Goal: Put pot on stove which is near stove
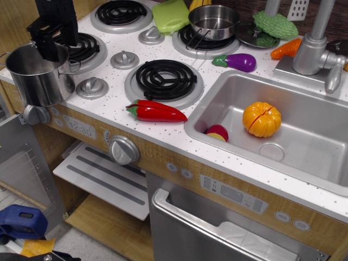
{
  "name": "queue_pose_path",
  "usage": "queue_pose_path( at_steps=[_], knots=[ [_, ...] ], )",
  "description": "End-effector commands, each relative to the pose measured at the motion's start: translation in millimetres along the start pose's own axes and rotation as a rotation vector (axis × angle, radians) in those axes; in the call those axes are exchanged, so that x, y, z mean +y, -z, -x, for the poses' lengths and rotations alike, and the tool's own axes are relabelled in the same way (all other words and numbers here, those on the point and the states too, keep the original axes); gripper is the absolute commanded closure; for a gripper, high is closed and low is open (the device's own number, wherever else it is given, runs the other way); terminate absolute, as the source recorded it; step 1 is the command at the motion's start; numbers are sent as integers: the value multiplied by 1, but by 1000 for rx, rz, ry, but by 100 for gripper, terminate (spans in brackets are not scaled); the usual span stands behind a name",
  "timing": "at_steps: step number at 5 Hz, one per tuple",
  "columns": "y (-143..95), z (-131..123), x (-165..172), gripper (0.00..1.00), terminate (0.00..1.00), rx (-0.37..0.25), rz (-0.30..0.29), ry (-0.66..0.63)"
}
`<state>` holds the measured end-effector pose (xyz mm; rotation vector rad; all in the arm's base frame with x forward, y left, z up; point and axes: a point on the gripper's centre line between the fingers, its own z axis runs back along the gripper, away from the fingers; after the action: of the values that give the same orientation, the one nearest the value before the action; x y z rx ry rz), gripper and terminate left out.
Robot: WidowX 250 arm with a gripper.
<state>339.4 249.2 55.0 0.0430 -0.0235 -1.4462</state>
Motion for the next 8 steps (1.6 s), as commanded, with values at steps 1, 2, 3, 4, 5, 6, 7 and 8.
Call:
queue_pose_path(
  at_steps=[1, 2, 3, 4, 5, 6, 7, 8],
  knots=[
    [-7, 7, -2, 0, 0, 3, -36, -35],
    [-4, 8, 0, 100, 0, -5, -37, -39],
    [-5, 8, 0, 100, 0, -5, -37, -44],
    [-7, 7, 0, 100, 0, 4, -41, -39],
    [-21, 7, 5, 100, 0, 47, -48, -8],
    [-36, 9, 14, 100, 0, 84, -78, 43],
    [-48, 13, 29, 100, 0, 102, -141, 107],
    [-55, 15, 36, 100, 0, 103, -167, 137]
  ],
)
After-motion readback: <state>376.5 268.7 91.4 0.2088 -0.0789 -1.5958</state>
